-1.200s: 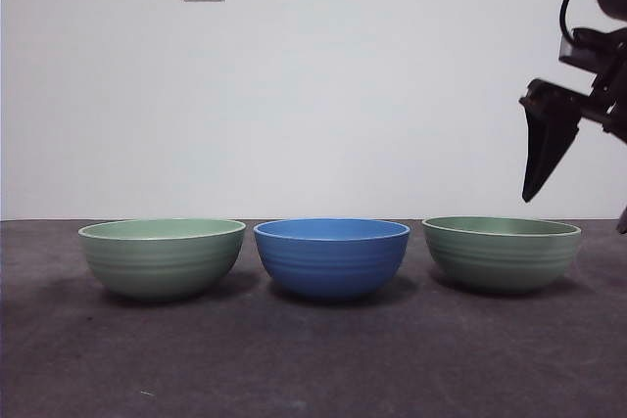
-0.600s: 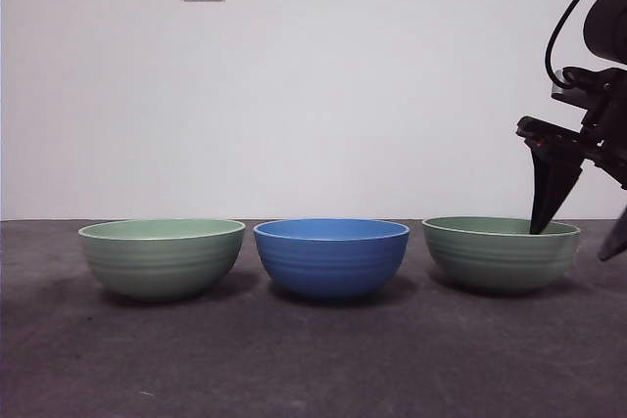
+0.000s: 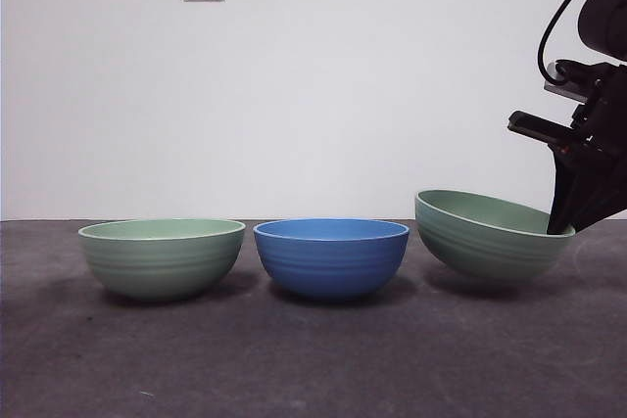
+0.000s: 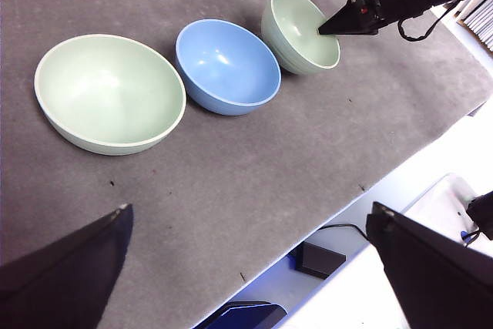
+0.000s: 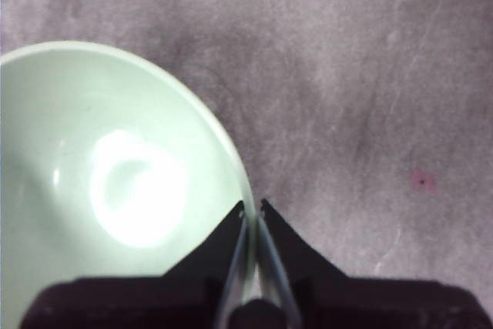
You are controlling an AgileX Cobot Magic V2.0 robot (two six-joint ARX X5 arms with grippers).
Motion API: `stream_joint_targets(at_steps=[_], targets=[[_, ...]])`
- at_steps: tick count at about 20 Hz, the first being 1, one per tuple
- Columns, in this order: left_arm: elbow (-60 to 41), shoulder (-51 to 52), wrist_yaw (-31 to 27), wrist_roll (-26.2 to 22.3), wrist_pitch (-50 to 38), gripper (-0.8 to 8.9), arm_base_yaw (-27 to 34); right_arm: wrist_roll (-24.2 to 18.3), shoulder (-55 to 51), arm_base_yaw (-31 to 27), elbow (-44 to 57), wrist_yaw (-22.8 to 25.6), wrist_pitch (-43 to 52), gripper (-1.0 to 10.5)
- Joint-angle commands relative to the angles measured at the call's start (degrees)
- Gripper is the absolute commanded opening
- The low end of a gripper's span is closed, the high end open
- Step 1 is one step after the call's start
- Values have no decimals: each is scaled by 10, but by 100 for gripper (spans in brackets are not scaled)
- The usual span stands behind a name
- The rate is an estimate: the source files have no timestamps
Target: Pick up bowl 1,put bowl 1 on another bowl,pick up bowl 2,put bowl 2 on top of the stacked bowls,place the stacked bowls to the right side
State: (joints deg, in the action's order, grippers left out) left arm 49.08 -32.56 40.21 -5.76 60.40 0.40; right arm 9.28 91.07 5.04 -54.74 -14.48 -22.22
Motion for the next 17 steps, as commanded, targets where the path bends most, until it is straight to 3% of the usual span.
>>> stream_joint_targets(at_steps=[1, 5, 9, 13, 17], targets=[[2, -4, 3, 2, -3, 588, -2, 5, -7, 4, -1, -2, 4, -12], [2, -15, 3, 2, -4, 588, -2, 10, -68, 35, -3, -1, 4, -12], [2, -19, 3, 2, -16, 588, -2, 10, -104, 101, -43, 0, -8, -13], [2, -19, 3, 2, -18, 588, -4, 2, -81, 171, -123, 46, -33, -13], [2, -19, 3, 2, -21, 588, -4, 0, -7, 203, -186, 61, -55, -13]])
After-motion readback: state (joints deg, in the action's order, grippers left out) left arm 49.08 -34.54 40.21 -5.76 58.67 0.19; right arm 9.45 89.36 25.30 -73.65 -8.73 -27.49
